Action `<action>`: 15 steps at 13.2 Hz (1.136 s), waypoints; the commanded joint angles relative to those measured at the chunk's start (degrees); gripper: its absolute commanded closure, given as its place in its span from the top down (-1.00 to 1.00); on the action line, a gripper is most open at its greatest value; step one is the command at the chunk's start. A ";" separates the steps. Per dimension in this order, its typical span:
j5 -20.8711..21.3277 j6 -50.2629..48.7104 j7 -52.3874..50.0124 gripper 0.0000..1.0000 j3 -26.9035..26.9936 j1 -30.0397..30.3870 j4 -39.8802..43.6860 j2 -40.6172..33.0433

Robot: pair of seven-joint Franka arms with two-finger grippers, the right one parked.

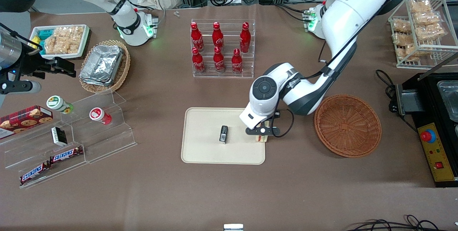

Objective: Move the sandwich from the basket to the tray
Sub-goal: 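Lift the sandwich and carry it with the left gripper to the white tray, then lower the sandwich onto the tray beside the black box and open the left gripper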

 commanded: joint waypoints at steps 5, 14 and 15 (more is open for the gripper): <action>1.48 1.89 -2.77 -0.96 2.56 -3.23 6.01 3.98; 0.60 4.01 -5.22 0.98 5.82 -6.06 5.75 4.95; 0.60 3.84 -6.19 0.98 5.82 -6.06 5.75 4.95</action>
